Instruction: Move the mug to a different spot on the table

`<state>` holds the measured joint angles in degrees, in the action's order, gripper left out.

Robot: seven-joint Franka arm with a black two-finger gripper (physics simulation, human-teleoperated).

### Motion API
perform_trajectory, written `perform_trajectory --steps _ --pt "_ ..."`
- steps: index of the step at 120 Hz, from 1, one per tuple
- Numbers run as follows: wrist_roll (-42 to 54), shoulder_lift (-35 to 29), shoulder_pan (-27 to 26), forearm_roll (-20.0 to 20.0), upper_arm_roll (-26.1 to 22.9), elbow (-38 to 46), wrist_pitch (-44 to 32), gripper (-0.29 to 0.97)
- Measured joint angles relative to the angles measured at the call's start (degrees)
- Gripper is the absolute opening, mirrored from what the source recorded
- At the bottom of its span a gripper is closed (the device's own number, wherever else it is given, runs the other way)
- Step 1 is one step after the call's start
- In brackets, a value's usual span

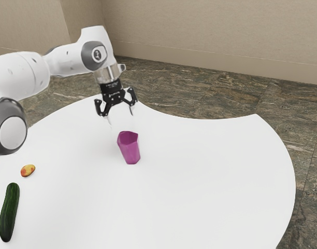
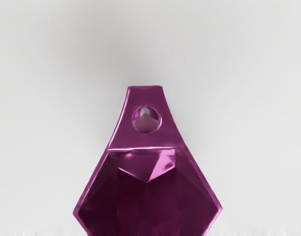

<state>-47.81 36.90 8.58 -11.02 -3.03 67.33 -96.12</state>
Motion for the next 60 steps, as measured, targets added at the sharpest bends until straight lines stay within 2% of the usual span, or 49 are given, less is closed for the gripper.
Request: perform_trajectory --steps 13,31,41,60 --pt "0.78 -12.95 -1.94 3.83 0.11 3.08 3.67 0.66" --pt "7.66 -25.1 -6.97 9.58 3.18 8.67 7.77 0.66" --pt "12.41 -28.16 -8.65 11.14 4.1 11.96 8.88 0.66" --pt "18.48 -29.58 -10.06 11.54 4.11 15.03 9.5 0.66"
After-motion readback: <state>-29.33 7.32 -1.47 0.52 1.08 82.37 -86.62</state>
